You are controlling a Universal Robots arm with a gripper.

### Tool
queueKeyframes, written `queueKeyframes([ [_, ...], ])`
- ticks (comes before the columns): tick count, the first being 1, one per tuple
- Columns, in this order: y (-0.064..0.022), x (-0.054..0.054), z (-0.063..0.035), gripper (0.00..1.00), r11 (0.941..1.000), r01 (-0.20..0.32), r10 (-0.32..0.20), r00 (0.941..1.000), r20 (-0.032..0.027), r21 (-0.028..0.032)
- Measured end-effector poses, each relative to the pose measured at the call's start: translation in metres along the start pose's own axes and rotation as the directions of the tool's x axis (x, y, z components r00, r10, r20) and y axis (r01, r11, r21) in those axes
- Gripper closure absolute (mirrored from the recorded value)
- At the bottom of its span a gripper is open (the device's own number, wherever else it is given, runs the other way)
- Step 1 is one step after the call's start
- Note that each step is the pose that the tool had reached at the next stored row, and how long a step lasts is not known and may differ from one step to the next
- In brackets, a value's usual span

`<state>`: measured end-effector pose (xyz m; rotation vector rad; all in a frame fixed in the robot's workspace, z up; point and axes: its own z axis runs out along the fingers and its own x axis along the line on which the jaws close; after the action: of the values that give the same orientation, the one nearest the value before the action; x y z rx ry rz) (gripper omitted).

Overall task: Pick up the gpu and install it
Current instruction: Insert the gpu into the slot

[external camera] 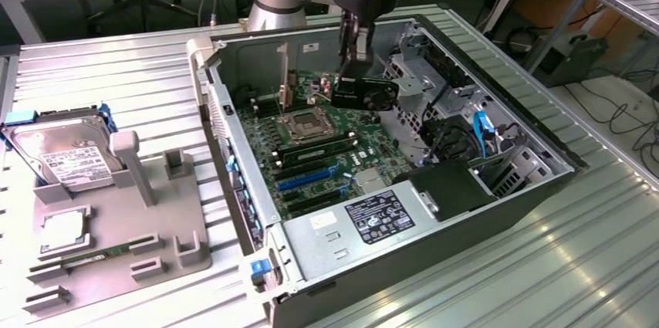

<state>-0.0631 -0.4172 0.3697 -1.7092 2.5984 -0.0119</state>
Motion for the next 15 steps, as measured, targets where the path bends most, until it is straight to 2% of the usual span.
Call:
queueKeyframes([
  [8, 0.0, 0.0, 0.0, 0.74, 0.9991, 0.044, -0.044, 0.9991, 0.001, -0.001],
  [15, 0.0, 0.0, 0.0, 0.74, 0.996, 0.09, -0.09, 0.996, 0.0022, -0.0019],
])
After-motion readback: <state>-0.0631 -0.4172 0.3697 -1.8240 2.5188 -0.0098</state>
